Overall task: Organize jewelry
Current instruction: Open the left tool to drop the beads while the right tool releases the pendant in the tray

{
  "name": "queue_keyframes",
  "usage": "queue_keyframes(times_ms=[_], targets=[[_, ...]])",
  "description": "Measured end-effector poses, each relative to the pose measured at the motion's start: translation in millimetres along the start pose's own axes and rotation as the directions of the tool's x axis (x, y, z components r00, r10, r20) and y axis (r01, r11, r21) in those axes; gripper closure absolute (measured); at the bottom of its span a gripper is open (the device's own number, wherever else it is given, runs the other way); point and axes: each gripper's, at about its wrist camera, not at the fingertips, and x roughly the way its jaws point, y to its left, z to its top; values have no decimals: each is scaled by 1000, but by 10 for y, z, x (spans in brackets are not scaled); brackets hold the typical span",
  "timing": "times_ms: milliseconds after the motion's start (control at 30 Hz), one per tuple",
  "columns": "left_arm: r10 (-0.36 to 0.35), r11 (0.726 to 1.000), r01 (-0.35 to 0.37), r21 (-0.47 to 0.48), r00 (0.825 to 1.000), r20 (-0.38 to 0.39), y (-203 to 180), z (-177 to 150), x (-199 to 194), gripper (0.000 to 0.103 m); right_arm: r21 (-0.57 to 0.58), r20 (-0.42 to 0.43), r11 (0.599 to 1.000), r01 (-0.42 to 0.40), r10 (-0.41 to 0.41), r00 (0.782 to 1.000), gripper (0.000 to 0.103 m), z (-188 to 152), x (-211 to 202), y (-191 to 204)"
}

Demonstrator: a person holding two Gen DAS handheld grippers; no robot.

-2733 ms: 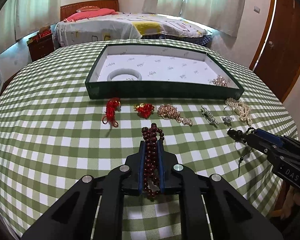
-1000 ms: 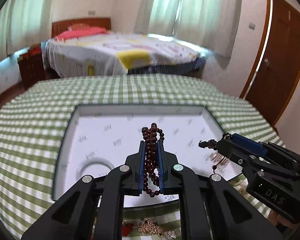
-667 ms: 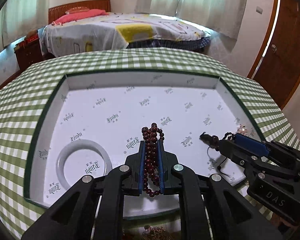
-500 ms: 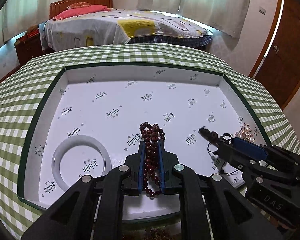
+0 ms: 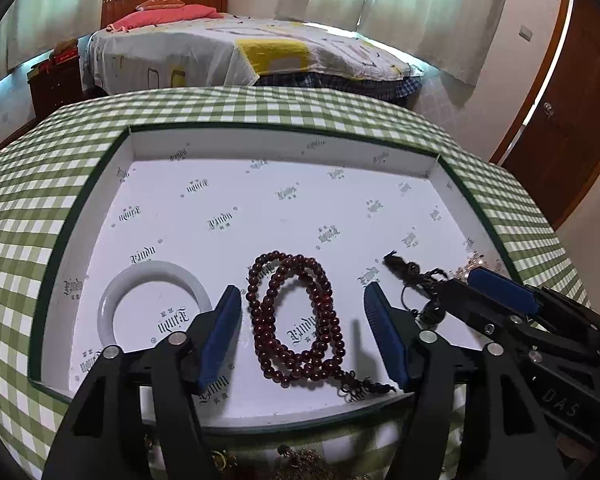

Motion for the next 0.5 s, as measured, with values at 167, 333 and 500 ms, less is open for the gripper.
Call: queue_keyframes(times_ms=[167, 333, 500], targets=[[5, 1000, -6, 16, 999, 38, -38, 33, -185, 36, 0, 36, 1000, 4, -4, 999, 59, -3, -223, 28], [14, 999, -17, 33, 996, 89, -59, 45, -428, 35, 0, 67, 1000, 7, -7, 998, 59, -26, -433, 45], [32, 999, -36, 32, 992, 124, -19, 10, -631, 35, -7, 87, 1000, 13, -13, 996, 59, -92, -613, 83]])
